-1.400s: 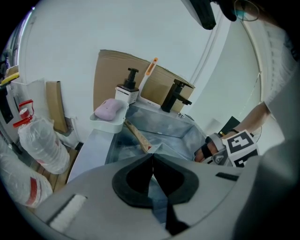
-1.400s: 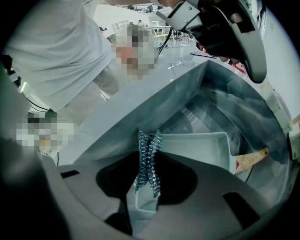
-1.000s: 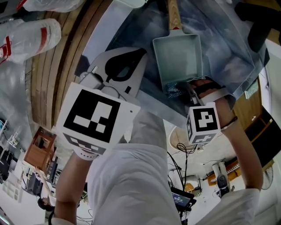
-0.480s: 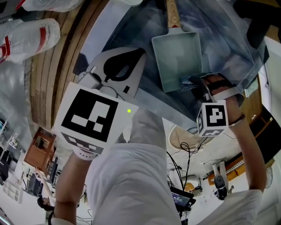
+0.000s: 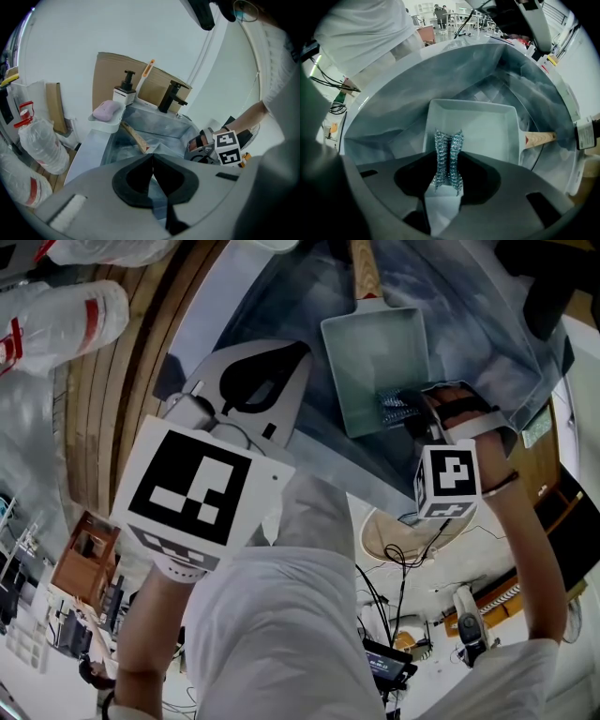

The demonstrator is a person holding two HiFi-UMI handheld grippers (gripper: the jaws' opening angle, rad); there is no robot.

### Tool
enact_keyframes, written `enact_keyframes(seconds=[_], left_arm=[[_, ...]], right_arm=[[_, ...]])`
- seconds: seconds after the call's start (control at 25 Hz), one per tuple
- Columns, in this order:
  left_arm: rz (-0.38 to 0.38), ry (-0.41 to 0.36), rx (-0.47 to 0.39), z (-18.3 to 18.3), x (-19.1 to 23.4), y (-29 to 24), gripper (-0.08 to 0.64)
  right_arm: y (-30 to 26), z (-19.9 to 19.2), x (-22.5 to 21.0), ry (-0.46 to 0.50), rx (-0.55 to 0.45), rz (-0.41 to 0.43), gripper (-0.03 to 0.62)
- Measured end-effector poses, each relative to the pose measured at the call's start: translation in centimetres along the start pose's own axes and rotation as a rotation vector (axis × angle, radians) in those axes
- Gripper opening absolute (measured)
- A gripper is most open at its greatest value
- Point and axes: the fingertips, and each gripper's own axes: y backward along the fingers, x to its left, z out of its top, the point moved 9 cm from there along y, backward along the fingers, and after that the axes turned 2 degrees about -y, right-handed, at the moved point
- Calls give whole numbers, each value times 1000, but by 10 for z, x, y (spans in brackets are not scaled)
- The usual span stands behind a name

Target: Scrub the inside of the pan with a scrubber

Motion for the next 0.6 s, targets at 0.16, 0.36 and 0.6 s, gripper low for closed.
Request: enact_keyframes(seconds=[0.16, 0.36, 0.6], left_arm=[[4, 10, 6, 0, 1, 0, 6], [9, 15, 5, 2, 0, -3, 6], [11, 30, 14, 6, 2, -7, 6]], right_arm=[[1, -2, -20, -24, -18, -22, 132], [-1, -9, -48, -29, -38, -41, 135], [-1, -13, -82, -4, -42, -93, 135]])
